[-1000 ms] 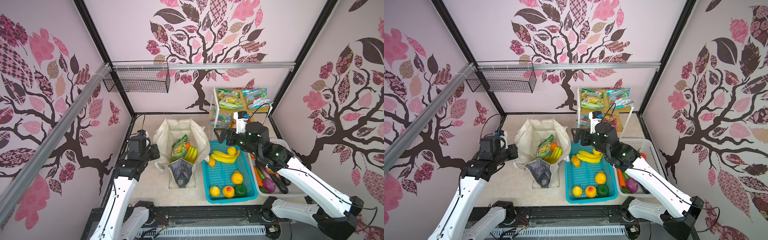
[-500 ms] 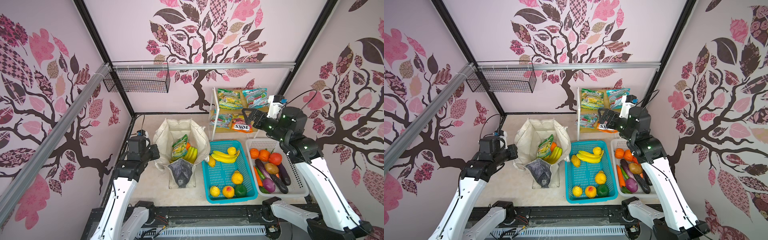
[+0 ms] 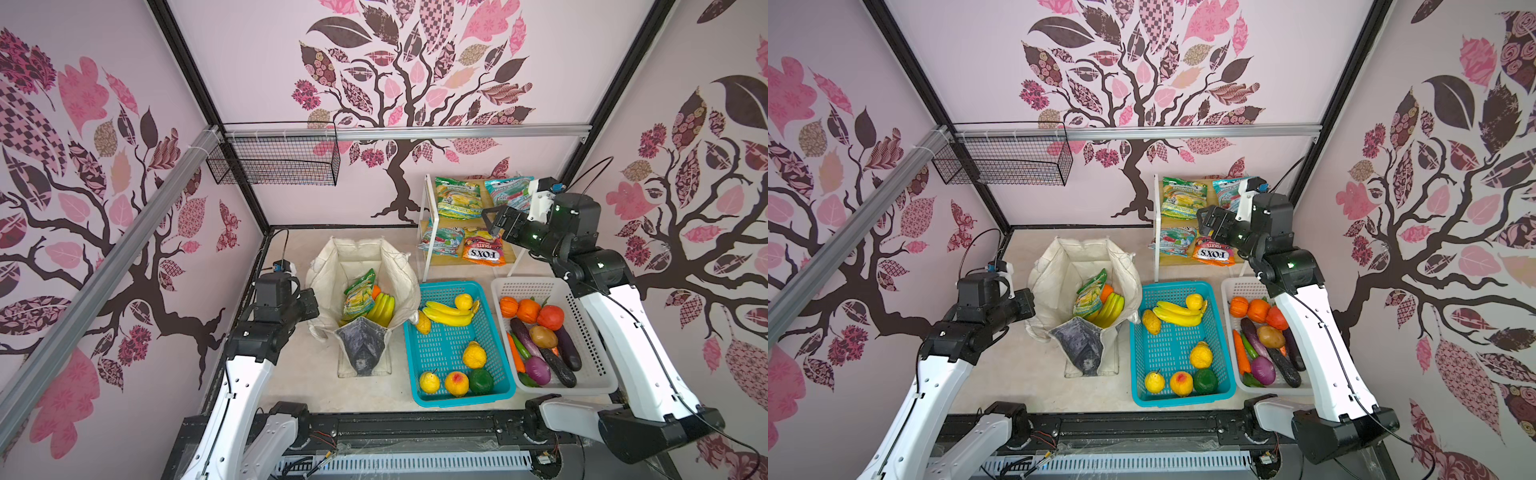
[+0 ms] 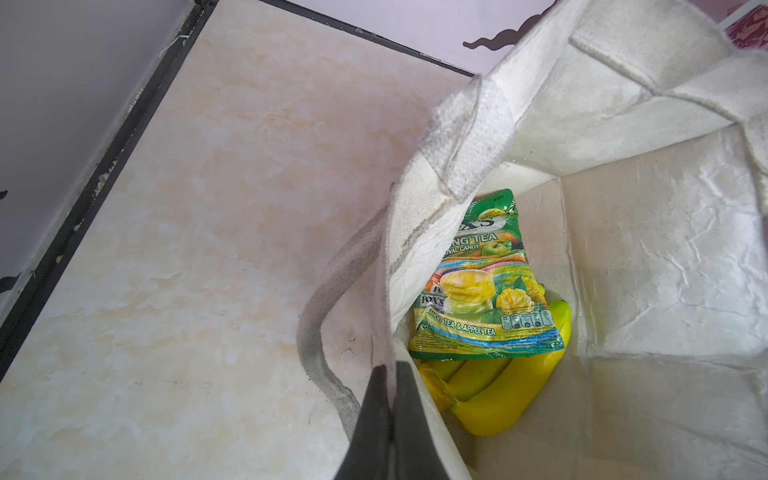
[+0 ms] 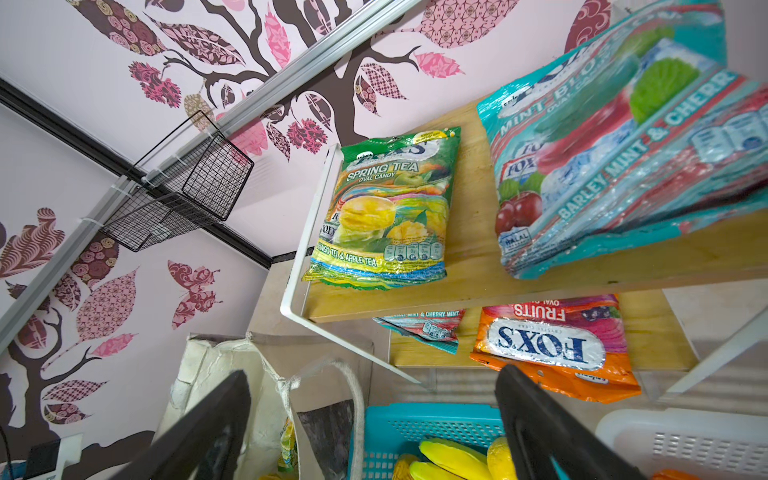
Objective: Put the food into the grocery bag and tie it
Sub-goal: 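Grasp the second green Spring Tea candy packet on the shelf with the right gripper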
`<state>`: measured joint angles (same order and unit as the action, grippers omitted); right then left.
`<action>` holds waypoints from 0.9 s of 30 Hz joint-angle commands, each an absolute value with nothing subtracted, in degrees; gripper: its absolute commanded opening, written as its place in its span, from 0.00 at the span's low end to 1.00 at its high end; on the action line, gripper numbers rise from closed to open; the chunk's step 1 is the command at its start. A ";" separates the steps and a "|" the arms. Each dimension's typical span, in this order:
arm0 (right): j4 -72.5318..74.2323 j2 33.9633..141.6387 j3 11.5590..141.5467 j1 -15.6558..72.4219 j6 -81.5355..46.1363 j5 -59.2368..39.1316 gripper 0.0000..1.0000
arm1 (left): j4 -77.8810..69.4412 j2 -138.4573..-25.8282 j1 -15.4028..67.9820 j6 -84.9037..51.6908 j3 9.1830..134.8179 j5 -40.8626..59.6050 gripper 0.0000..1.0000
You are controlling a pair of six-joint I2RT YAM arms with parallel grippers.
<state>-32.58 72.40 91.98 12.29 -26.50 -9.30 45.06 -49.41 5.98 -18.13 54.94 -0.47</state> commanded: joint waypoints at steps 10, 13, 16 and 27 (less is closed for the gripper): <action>-35.52 80.31 98.85 12.23 -24.34 -8.96 0.90 | 44.21 -48.56 5.91 -17.58 53.70 -1.21 0.00; -35.85 82.13 99.73 12.22 -24.17 -9.39 0.88 | 44.20 -48.58 5.98 -17.58 53.75 -1.22 0.00; -36.42 83.79 100.79 12.22 -23.62 -9.89 0.86 | 44.21 -48.48 5.94 -17.49 53.75 -1.23 0.00; -37.23 87.86 104.41 12.25 -23.38 -7.89 0.84 | 44.12 -48.43 5.84 -17.49 53.79 -0.66 0.00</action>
<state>-36.21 86.17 102.21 12.29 -24.10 -8.82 45.08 -49.12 5.98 -17.98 54.94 -0.82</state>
